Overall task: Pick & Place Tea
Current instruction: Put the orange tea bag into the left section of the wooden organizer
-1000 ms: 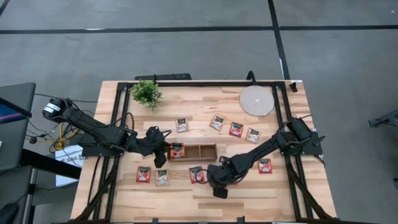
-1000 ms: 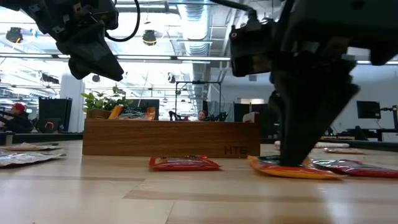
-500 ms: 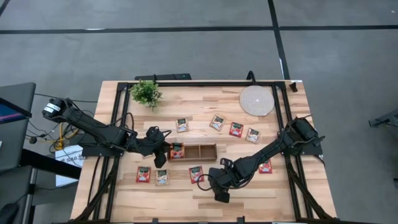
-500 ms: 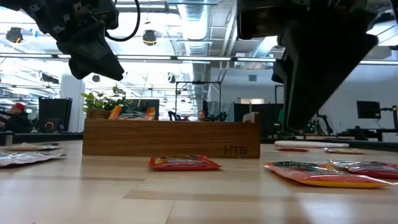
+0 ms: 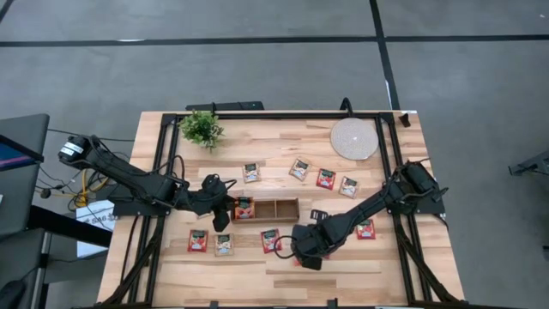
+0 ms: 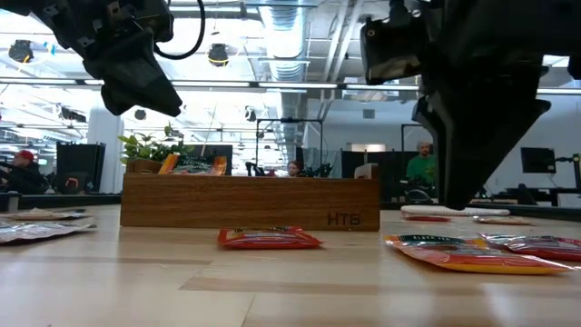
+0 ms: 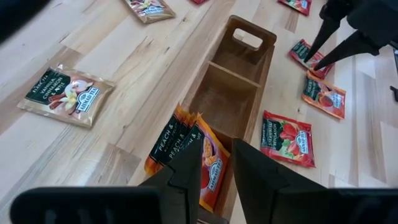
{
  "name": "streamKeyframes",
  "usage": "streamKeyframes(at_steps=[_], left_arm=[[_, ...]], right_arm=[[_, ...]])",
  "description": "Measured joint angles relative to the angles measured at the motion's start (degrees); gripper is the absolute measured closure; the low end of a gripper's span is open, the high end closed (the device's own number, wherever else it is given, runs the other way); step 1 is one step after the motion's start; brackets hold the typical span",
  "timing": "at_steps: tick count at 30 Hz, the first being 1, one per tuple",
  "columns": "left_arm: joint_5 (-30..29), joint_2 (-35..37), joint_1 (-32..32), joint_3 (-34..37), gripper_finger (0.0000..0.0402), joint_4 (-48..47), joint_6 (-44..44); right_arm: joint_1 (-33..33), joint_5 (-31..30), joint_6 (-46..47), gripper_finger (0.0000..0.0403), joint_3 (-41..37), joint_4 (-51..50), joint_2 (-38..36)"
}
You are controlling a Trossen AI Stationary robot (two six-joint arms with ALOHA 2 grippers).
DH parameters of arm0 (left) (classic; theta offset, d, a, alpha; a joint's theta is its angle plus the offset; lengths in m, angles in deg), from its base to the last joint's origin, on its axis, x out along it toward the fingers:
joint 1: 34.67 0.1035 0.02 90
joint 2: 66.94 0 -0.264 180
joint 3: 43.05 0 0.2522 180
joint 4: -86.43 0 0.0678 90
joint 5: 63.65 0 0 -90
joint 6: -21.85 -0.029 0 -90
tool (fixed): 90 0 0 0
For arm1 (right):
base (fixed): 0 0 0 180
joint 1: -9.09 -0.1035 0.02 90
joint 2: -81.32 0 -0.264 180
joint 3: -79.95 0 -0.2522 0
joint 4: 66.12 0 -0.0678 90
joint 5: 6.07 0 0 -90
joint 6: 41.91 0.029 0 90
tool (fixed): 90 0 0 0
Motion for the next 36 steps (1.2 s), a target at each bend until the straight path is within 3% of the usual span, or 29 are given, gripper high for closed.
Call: streamKeyframes(at_steps=[8, 22, 36], left_arm=[[0.0, 0.0, 0.0, 0.0, 0.0322, 0.0, -0.3], [0.0, 0.0, 0.0, 0.0, 0.0322, 0.0, -0.7], [0.0, 0.0, 0.0, 0.0, 0.0322, 0.3, -0.7]], right_arm=[[-0.1, -1.0, -0.1, 0.0324, -1.6, 2.3, 0.0], [0.0, 3.2, -0.1, 0.0322, -6.5, 9.3, 0.0], [1.0, 3.3, -0.1, 0.0276, -6.6, 10.6, -0.5]])
